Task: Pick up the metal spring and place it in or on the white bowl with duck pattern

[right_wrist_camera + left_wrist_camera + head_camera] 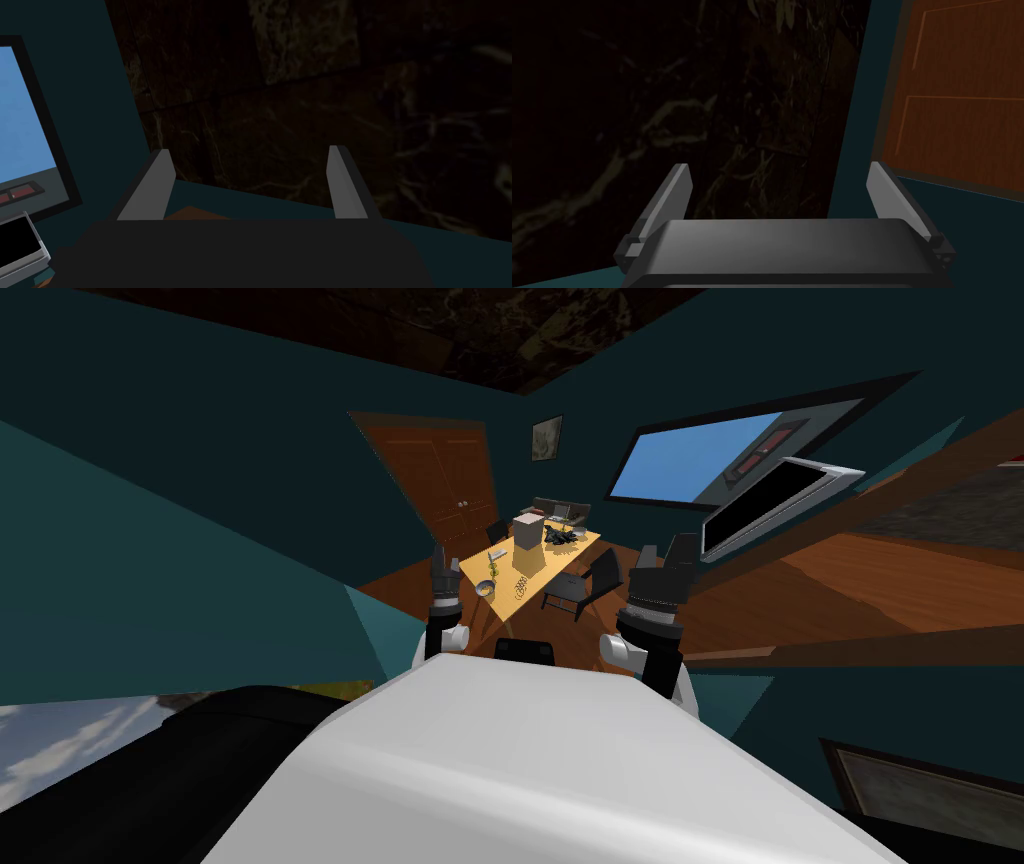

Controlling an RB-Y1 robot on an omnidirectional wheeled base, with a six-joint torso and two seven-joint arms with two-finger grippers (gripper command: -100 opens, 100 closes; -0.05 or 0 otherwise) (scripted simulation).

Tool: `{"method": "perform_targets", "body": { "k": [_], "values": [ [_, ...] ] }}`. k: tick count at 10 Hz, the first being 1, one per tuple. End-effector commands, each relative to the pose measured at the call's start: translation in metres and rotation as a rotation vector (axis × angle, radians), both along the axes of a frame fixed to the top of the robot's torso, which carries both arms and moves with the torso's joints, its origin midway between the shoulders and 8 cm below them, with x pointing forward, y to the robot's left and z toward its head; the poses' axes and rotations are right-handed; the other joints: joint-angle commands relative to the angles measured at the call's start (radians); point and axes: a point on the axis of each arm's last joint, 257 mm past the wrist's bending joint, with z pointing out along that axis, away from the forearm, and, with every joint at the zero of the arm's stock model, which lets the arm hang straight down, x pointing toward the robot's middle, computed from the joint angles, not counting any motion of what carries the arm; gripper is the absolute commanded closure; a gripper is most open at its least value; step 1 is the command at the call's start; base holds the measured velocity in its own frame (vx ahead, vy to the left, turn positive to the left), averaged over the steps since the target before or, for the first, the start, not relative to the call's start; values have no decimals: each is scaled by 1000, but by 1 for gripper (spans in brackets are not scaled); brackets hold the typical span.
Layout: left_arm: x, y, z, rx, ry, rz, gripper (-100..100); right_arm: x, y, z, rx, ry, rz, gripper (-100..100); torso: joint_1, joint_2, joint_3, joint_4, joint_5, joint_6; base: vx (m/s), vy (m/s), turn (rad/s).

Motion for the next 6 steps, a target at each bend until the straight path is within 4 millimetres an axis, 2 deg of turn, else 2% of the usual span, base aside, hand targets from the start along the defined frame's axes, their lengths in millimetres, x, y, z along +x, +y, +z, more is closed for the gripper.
{"method": "perform_targets", "body": {
  "k": [1, 3, 6],
  "values": [
    [5, -1, -13, 43, 43, -11, -100, 0, 0, 0, 0, 0, 0, 0, 0, 0, 0, 0, 0, 0, -27, -4, 19],
    [12, 1, -31, 84, 100, -15, -100, 0, 0, 0, 0, 0, 0, 0, 0, 3, 2, 1, 0, 0, -56, -6, 24],
    [24, 12, -69, 144, 216, -6, -100, 0, 0, 0, 0, 0, 0, 0, 0, 4, 2, 1, 0, 0, -66, -11, 26]
  ]
}}
